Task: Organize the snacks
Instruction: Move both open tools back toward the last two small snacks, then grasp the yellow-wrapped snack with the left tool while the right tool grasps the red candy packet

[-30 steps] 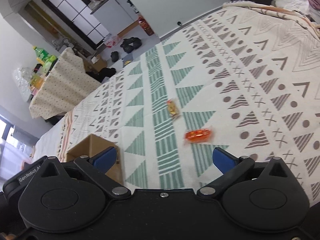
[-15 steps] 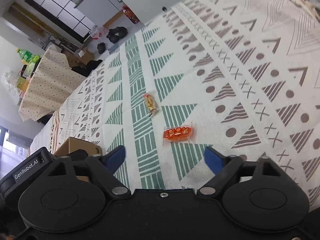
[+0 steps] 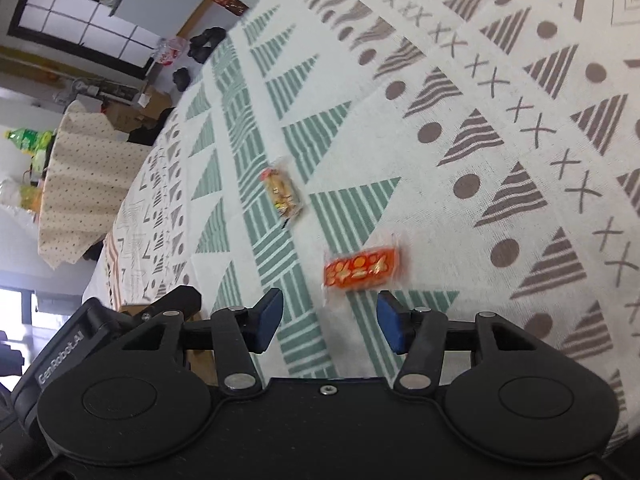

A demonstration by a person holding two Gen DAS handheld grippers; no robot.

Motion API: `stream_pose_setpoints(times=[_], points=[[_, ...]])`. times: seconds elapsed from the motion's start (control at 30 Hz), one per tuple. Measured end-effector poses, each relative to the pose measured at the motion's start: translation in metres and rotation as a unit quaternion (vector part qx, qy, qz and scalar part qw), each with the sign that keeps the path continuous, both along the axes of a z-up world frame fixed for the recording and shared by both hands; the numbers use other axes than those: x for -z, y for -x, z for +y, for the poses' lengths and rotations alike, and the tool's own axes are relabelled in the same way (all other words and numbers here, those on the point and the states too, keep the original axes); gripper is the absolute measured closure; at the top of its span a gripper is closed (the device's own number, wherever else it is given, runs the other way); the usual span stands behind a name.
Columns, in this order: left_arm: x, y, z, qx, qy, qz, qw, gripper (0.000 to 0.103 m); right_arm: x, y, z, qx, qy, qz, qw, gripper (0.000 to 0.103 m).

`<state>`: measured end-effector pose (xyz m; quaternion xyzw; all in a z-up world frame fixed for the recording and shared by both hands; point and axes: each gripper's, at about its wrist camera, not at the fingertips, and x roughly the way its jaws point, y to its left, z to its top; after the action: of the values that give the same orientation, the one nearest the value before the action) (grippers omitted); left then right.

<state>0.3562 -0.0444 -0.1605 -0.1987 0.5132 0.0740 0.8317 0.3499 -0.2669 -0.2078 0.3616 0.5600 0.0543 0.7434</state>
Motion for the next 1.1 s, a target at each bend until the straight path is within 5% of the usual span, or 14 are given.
stream_pose_setpoints(times=[0.27, 0.3, 0.37, 0.87, 1.03, 1.1], points=[[0.016, -0.026, -0.017, 0.008, 0.005, 0.002, 1.0, 0.013, 0.015, -0.026, -0.004, -0.004, 0.031, 0.012, 0.999, 0.053], [0.017, -0.03, -0.02, 0.011, 0.005, 0.002, 0.9999, 0.015, 0.016, -0.029, -0.004, -0.011, 0.037, 0.015, 0.999, 0.057], [0.02, -0.038, -0.027, 0.019, 0.004, 0.001, 0.9998, 0.016, 0.019, -0.034, -0.002, -0.031, 0.055, 0.023, 0.998, 0.084], [0.05, -0.08, -0.05, 0.029, -0.01, 0.039, 0.9988, 0.058, 0.014, -0.074, -0.031, -0.05, 0.07, -0.002, 0.996, 0.086], [0.052, -0.085, -0.049, 0.028, -0.018, 0.037, 0.9988, 0.085, 0.015, -0.077, -0.028, -0.054, 0.079, 0.004, 0.995, 0.083], [0.05, -0.083, -0.051, 0.036, -0.025, 0.035, 0.9984, 0.085, 0.013, -0.078, -0.021, -0.057, 0.089, 0.008, 0.994, 0.079]])
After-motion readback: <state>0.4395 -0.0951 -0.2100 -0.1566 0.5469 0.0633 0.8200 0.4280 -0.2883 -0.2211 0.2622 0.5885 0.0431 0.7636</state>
